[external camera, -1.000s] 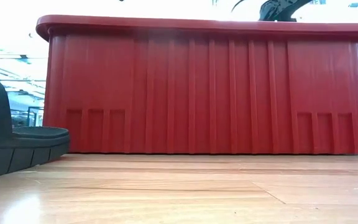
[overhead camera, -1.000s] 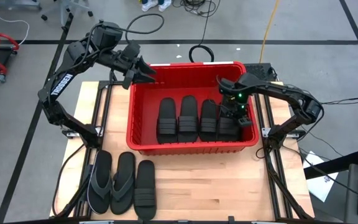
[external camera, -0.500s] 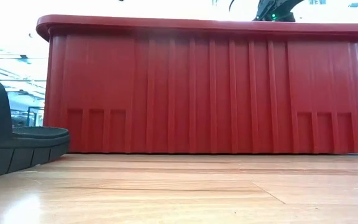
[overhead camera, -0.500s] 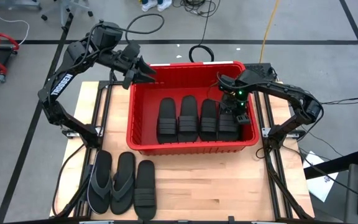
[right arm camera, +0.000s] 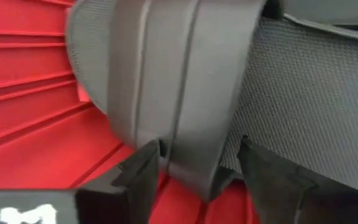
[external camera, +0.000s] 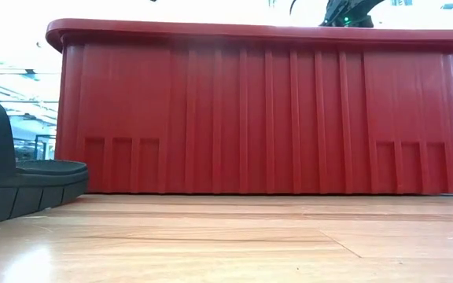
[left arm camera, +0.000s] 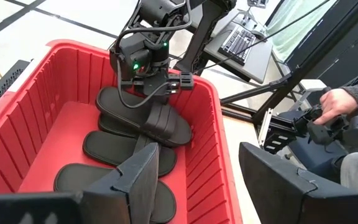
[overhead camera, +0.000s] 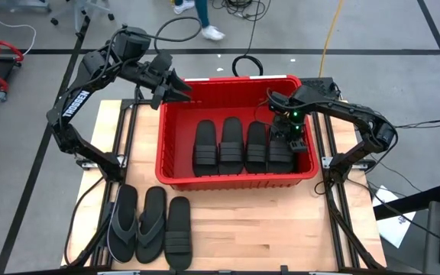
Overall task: Pick and place slides into bin
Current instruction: Put the black slide into the red bin
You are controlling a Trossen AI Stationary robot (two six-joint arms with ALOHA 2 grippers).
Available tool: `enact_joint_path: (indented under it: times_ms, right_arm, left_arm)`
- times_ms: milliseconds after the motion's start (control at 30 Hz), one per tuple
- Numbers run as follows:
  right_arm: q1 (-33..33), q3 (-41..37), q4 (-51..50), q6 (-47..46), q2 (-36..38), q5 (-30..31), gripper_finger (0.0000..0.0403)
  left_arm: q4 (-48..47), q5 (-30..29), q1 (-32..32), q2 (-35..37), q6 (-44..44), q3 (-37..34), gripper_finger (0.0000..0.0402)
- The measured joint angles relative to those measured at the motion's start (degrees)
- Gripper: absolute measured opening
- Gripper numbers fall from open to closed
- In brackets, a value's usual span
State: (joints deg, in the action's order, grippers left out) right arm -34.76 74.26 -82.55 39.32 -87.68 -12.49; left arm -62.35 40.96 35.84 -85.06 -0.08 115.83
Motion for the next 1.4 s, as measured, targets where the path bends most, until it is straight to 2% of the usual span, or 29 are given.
enact_joint_path:
  times_ms: [267, 633, 867, 1000, 1133, 1200, 1267, 1400]
  right_arm:
    - [0.00, 0.82, 0.40, -1.19, 0.02, 1.96, 0.0240]
    - [0.00, 9.51, -2.10, -2.32, 0.02, 2.26, 0.0229]
    - [0.35, 10.36, -1.26, -1.33, 0.02, 2.16, 0.0220]
    - [1.93, 10.36, 8.17, -1.34, 0.02, 2.08, 0.0178]
    - [2.31, 10.36, 21.26, -4.11, 0.02, 0.90, 0.0082]
    - [2.16, 10.38, 24.88, -4.52, -0.16, -3.72, 0.0026]
    - [2.12, 10.31, 25.73, -4.63, -0.39, -8.35, 0.0012]
    - [2.36, 8.67, 23.00, -4.26, -2.11, -11.98, 0.0006]
  left_arm:
    - [0.00, 1.38, -0.01, 0.00, -0.42, 0.00, 0.0218]
    - [0.00, 1.41, -0.01, 0.00, -0.21, 0.00, 0.0218]
    - [0.00, 1.41, 0.00, 0.00, -0.14, 0.00, 0.0218]
    - [0.00, 1.39, 0.01, 0.00, 0.42, 0.00, 0.0218]
    - [0.02, 0.96, 0.01, 0.00, 1.19, 0.00, 0.0218]
    - [0.02, 0.95, 0.00, 0.00, 1.16, 0.00, 0.0218]
    - [0.02, 0.95, -0.01, 0.00, 1.07, 0.00, 0.0218]
    - [0.04, 0.66, -0.01, 0.00, 0.08, 0.00, 0.0218]
